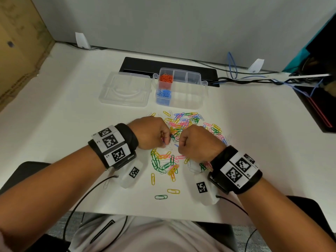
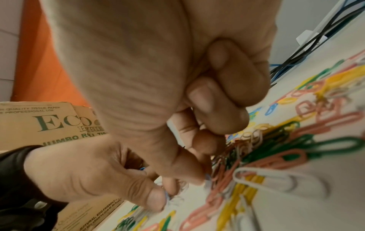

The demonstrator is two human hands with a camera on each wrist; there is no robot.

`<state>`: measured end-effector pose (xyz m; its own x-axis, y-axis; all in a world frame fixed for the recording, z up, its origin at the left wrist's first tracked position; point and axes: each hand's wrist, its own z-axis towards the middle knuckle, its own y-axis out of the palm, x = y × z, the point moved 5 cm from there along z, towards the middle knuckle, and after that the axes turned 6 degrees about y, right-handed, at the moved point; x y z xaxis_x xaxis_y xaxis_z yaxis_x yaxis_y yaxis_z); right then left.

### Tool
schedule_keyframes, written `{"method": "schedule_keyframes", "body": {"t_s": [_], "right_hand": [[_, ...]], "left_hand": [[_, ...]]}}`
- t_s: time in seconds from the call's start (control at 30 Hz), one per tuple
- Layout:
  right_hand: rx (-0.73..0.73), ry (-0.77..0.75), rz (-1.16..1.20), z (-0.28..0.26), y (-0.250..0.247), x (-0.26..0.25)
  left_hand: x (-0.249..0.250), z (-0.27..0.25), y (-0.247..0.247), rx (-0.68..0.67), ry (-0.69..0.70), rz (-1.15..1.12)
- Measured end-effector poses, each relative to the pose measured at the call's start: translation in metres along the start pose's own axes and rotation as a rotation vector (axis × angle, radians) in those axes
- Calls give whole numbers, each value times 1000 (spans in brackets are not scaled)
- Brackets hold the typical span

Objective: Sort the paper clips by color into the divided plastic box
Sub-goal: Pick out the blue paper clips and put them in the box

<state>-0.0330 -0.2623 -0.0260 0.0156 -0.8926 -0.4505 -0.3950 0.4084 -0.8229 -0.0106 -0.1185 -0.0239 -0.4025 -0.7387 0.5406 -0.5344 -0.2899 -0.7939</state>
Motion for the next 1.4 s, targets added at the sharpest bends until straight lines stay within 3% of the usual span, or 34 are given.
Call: {"method": "schedule_keyframes", "body": {"t_s": [0.23, 0.4, 0.57, 0.67, 0.73, 0.83, 0.97, 1.03, 1.17, 1.27, 1.4], "right_hand": [[192, -42, 252, -1, -18, 2], [178, -17, 543, -4, -32, 2], [158, -91, 677, -10, -35, -13], [104, -117, 700, -11, -32, -17], [154, -124, 677, -9, -36, -10], [255, -69, 601, -1, -43, 13], [115, 60, 441, 6, -34, 38], [101, 86, 358, 6, -34, 43], [191, 137, 329, 7, -46, 60], [242, 150, 380, 8, -54, 74], [241, 148, 389, 8, -52, 78]], "left_hand": [[-1, 2, -7, 190, 8, -423], [-2, 3, -15, 365, -99, -819], [4, 11, 7, 210, -262, -1386], [11, 14, 22, 78, -288, -1554], [16, 14, 26, 35, -301, -1592], [14, 16, 26, 51, -366, -1501], [12, 23, 17, 185, -264, -885], [17, 27, 15, 196, -161, -691], [21, 32, 22, 115, -93, -538], [18, 32, 20, 163, -91, -397], [19, 30, 17, 185, -72, -406]]}}
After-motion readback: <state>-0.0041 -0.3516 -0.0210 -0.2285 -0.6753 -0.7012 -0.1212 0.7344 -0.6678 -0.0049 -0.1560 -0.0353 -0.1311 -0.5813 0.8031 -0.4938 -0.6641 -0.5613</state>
